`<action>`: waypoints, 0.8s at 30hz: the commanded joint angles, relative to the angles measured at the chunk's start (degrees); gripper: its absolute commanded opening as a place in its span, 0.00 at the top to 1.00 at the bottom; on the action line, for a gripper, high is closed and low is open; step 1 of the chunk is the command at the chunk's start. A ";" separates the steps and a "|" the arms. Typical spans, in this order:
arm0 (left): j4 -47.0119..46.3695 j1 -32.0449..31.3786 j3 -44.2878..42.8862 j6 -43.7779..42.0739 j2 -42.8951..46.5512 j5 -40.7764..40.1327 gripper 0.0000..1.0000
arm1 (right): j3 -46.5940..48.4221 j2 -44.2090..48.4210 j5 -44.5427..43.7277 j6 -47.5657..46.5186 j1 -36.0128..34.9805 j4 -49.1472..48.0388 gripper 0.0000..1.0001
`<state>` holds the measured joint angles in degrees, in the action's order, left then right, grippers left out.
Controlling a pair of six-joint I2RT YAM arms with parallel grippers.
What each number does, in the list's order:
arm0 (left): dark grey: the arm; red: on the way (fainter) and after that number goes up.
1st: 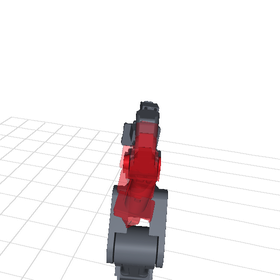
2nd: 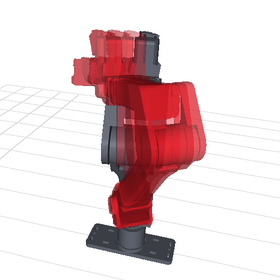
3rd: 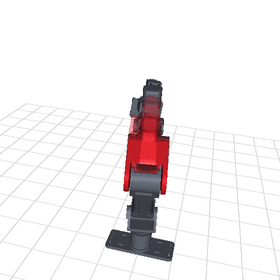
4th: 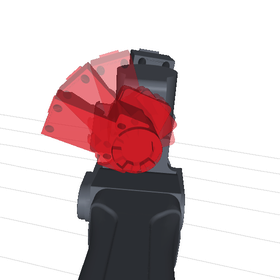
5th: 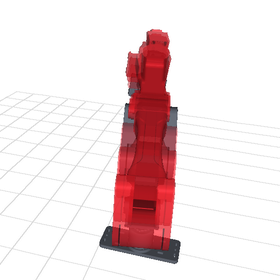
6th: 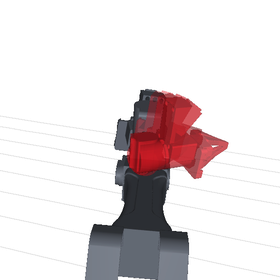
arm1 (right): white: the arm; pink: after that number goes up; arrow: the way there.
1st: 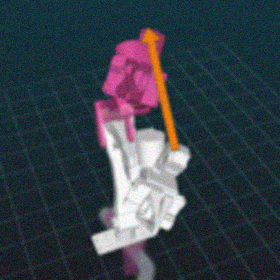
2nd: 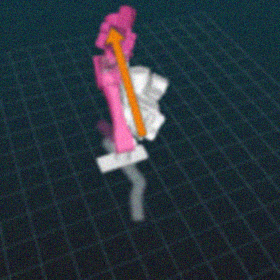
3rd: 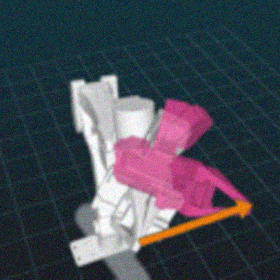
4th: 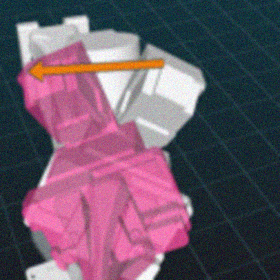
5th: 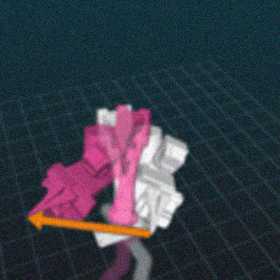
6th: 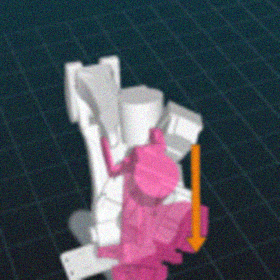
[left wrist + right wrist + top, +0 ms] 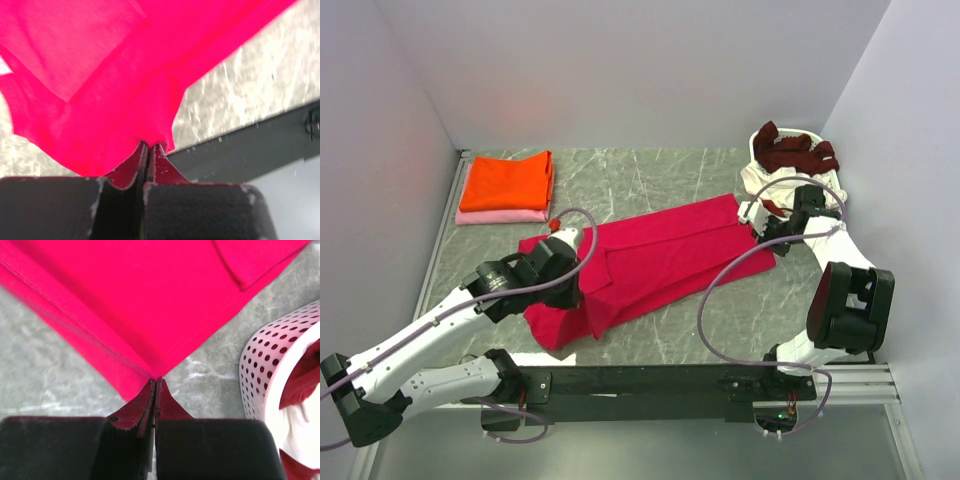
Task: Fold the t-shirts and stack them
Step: Fold the tshirt
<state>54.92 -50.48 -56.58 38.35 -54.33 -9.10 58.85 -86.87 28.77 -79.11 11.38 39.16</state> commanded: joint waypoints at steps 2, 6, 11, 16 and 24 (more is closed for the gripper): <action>-4.81 5.55 -2.05 -3.98 -0.08 -2.15 1.00 | 2.85 -2.77 0.58 7.56 -1.09 -5.84 1.00; -9.20 10.21 -1.61 -6.53 -0.95 -2.15 1.00 | 3.81 -4.62 0.84 14.05 -1.62 -9.27 1.00; -12.64 15.40 -2.13 -10.65 -4.12 -1.44 1.00 | 4.96 -6.81 0.23 18.46 -2.32 -12.61 1.00; -15.97 20.68 -3.19 -13.38 -7.45 0.75 1.00 | 6.10 -9.19 -0.91 21.19 -2.67 -14.37 1.00; -17.39 24.64 -7.23 -17.08 -12.29 3.65 1.00 | 7.59 -12.71 -4.69 24.62 -3.11 -15.87 1.00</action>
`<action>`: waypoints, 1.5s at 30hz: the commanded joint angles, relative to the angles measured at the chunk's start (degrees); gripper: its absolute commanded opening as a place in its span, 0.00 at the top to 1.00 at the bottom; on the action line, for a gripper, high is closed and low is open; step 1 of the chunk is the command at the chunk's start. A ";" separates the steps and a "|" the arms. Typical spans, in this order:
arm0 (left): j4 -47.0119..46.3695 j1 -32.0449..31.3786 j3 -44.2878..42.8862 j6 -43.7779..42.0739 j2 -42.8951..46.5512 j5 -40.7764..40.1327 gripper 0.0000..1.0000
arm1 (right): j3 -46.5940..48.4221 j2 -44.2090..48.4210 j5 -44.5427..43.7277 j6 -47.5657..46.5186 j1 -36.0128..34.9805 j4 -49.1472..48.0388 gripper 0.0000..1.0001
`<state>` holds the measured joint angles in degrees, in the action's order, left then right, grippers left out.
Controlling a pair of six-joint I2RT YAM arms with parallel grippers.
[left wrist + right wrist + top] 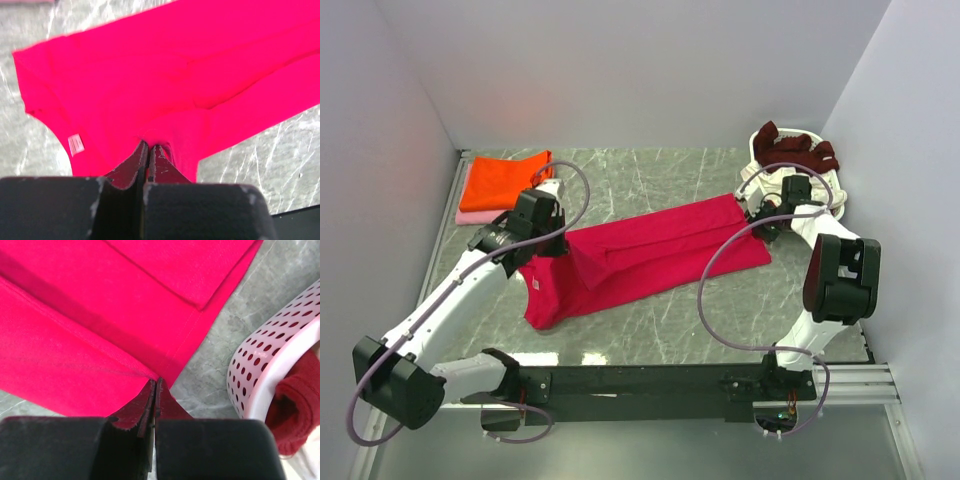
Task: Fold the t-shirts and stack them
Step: Fold the tshirt
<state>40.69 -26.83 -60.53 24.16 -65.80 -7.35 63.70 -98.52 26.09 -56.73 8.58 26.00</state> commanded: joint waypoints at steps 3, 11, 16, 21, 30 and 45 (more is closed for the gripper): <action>-3.68 1.78 -4.07 -3.68 -2.40 3.04 1.00 | 2.57 -1.85 -2.79 2.68 -0.49 -3.15 1.00; -4.56 2.83 -6.00 -5.18 -6.44 4.10 1.00 | 2.30 -3.34 -5.43 4.26 -0.76 -4.55 1.00; -5.35 3.36 -6.88 -5.44 -8.72 4.37 1.00 | 2.48 -3.70 -5.87 4.87 -0.93 -4.47 1.00; -6.32 4.33 -7.84 -5.79 -10.84 4.19 1.00 | 2.66 -3.96 -6.31 5.23 -0.93 -4.38 1.00; -7.46 5.73 -10.48 -5.88 -14.79 5.07 1.00 | 2.39 -4.22 -6.66 5.67 -1.28 -4.55 1.00; -10.01 8.90 -15.75 -6.85 -27.43 6.64 1.00 | 0.46 0.42 -5.96 11.38 -2.51 -9.39 0.61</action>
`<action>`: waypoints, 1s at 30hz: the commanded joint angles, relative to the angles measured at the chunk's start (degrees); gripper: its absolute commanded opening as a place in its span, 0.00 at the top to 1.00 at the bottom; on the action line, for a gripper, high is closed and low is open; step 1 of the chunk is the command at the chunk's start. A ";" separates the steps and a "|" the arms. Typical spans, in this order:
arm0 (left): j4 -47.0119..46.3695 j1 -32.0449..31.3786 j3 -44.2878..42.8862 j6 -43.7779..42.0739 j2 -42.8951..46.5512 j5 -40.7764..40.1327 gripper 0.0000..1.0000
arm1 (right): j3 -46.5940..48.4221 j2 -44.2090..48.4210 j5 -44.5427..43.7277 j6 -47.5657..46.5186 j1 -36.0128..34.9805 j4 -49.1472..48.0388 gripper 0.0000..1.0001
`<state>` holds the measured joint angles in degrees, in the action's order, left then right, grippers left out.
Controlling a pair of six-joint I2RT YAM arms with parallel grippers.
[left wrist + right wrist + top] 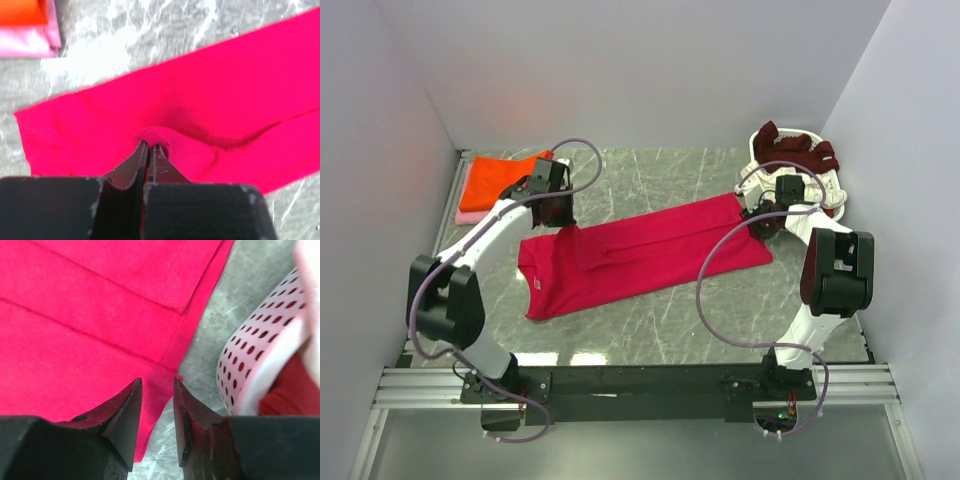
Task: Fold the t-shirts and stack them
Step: Fold the tshirt
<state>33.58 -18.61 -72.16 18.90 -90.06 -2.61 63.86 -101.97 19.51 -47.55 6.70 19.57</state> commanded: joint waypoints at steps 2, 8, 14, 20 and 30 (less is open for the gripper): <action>-2.82 1.12 -6.32 -1.93 -5.99 2.17 0.99 | -0.31 5.11 1.49 2.46 -0.99 -2.61 0.60; -1.24 2.00 -11.51 -1.23 -16.01 2.17 0.68 | -2.41 12.05 5.53 2.37 -2.13 0.02 0.56; -3.08 2.00 -10.29 0.96 -9.63 -6.42 0.44 | -5.49 19.00 12.03 -3.94 -6.43 6.26 0.52; -4.50 2.44 5.25 7.72 12.25 -3.21 0.41 | -9.80 21.65 18.11 -10.21 -14.34 8.65 0.48; -4.14 3.84 34.62 29.35 37.75 0.96 0.42 | -4.97 16.20 18.99 5.71 0.59 11.36 0.48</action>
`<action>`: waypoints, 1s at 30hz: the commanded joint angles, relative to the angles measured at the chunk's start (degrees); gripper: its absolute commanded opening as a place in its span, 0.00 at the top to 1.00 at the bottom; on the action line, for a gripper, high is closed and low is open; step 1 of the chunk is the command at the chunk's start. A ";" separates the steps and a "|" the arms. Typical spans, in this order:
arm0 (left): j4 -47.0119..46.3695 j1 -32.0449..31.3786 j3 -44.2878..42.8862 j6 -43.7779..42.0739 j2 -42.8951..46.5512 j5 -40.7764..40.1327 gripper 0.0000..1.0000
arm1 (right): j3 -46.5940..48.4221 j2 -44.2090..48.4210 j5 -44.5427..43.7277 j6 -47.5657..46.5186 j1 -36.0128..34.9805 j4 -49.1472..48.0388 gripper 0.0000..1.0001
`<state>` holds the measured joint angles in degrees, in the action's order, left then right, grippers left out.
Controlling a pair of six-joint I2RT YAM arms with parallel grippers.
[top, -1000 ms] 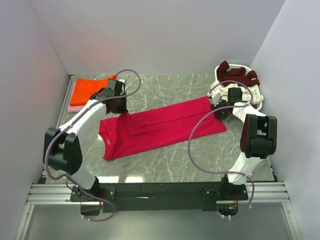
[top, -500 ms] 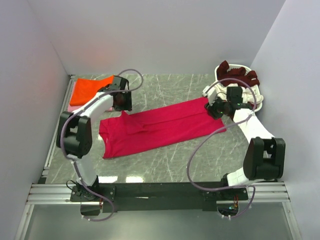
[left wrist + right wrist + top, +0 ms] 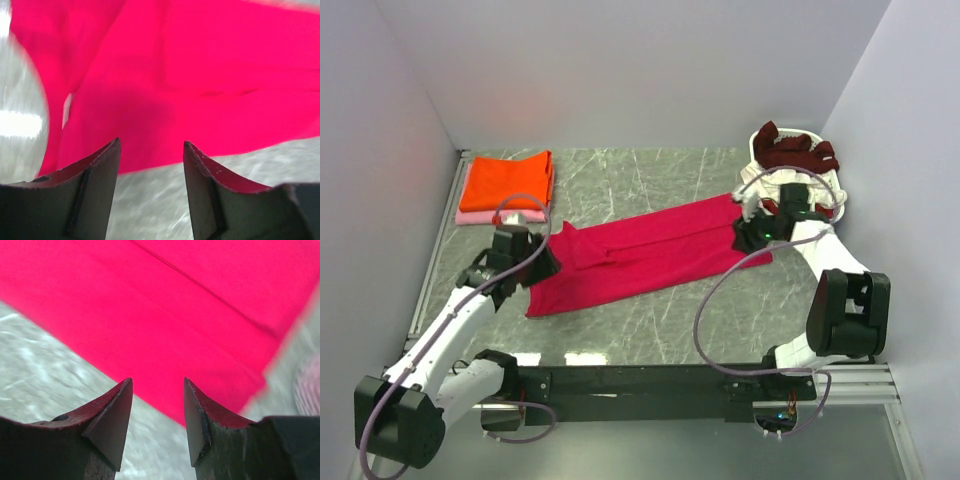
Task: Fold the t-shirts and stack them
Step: Fold the tshirt
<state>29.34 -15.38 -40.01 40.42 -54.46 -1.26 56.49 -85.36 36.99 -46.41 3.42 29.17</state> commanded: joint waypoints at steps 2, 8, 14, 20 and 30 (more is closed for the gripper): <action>-0.34 2.27 4.06 7.92 2.43 -4.10 0.42 | 1.52 -0.68 0.98 5.89 6.49 1.51 0.48; -0.34 5.97 2.83 7.30 -5.99 -4.11 0.44 | 1.16 -2.61 4.31 7.13 12.13 1.59 0.48; 0.18 6.06 2.04 6.42 -11.18 -5.85 0.46 | 1.52 -4.81 6.25 6.16 14.77 2.39 0.48; 4.40 6.24 -1.12 6.86 -14.98 -9.20 0.48 | 2.04 -5.34 5.63 5.37 15.39 3.17 0.48; 10.73 6.41 -1.65 7.91 -14.53 -7.28 0.45 | 3.45 -5.25 5.11 5.28 17.32 4.76 0.48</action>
<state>37.23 -9.21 -41.04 46.89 -67.85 -10.17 57.47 -90.37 41.45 -40.95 19.86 32.95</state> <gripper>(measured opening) 0.555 0.517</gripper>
